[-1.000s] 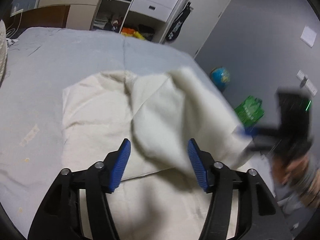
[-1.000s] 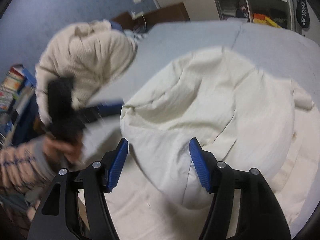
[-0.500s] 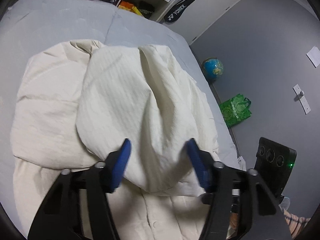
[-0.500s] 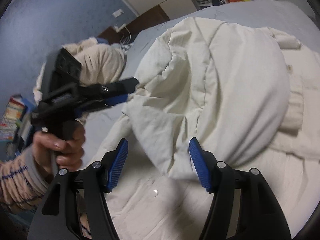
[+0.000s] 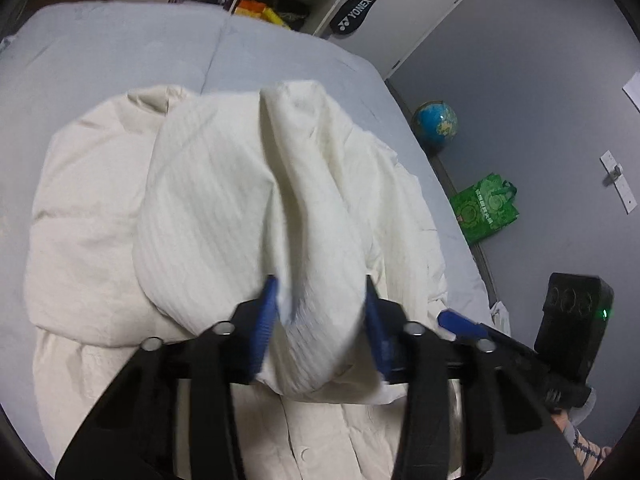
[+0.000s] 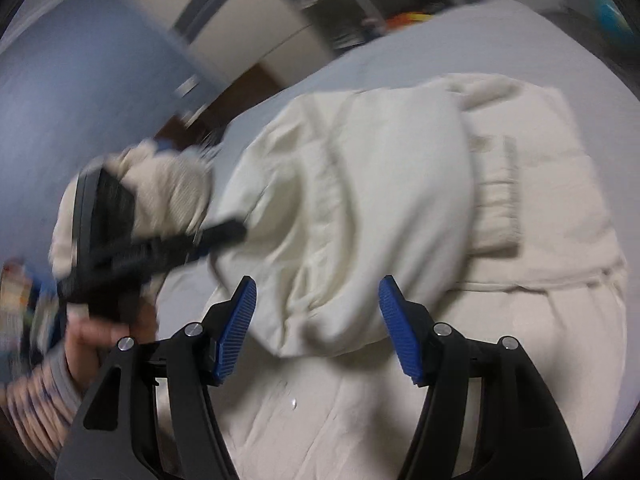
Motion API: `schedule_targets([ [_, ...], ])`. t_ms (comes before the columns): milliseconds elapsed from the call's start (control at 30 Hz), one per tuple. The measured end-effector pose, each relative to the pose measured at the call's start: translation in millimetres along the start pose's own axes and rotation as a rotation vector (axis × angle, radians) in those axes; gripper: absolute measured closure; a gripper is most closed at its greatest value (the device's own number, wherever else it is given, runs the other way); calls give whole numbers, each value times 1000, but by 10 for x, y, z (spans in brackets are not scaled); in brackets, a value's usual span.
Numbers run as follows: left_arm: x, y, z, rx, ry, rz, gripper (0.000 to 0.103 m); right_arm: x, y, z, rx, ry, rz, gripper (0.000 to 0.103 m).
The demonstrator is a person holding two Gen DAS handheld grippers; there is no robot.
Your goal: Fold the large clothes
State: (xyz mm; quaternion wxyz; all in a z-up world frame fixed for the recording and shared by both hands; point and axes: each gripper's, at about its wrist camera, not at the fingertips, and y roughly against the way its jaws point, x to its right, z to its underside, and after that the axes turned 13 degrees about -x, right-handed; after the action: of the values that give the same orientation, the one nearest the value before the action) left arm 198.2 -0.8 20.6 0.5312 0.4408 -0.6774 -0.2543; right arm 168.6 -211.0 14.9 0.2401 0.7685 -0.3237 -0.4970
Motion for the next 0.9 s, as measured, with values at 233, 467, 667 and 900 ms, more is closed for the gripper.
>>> schedule_targets([
  [233, -291, -13, 188, 32, 76, 80, 84, 152, -445, 2, -133, -190, 9, 43],
  [467, -473, 148, 267, 123, 134, 229, 87, 33, -454, -13, -7, -172, -304, 92],
  [667, -379, 333, 286, 180, 97, 320, 87, 115, 81, 39, 219, -120, -442, 93],
  [900, -540, -314, 550, 50, 141, 195, 88, 538, -426, 365, 82, -220, -253, 95],
])
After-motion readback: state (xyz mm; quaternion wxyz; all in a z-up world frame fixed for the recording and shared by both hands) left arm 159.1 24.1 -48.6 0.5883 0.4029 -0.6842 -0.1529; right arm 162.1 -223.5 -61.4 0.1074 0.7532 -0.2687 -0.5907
